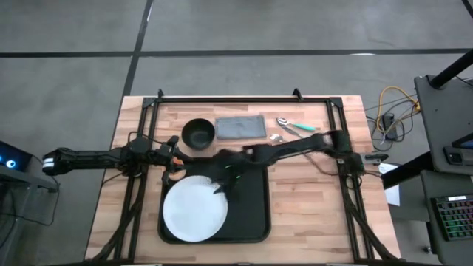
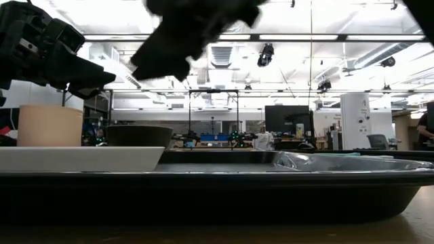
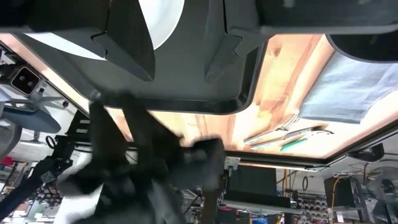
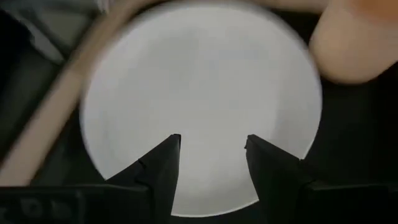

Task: Set up tray
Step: Put the black bowl on the white plate on the black tray

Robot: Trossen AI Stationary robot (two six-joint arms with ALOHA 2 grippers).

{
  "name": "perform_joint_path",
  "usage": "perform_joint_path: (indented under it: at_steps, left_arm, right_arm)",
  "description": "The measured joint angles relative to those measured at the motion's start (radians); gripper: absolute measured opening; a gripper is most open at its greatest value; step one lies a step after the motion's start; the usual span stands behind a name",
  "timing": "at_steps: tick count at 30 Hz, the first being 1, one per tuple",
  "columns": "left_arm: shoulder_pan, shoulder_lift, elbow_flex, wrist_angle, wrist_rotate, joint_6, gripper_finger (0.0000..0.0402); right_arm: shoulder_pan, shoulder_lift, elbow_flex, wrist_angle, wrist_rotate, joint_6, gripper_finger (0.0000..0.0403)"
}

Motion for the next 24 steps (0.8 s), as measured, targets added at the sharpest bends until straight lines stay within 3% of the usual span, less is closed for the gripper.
perform_joint_path:
  at_steps: [2,7,16,24]
  left_arm:
    - [0.000,0.000,0.000,0.000,0.000,0.000,0.0119]
    - [0.000,0.000,0.000,0.000,0.000,0.000,0.0118]
    - [0.000,0.000,0.000,0.000,0.001,0.000,0.0119]
    - [0.000,0.001,0.002,0.010,0.001,0.000,0.0119]
  right_arm:
    - [-0.004,-0.117,-0.190,0.187,0.006,0.015,0.0173]
    - [0.022,-0.370,-0.526,0.409,0.238,0.046,0.0173]
    - [0.022,-0.650,-0.975,0.850,0.135,0.067,0.0170]
    - [0.022,-0.790,-1.137,0.891,0.151,0.031,0.0167]
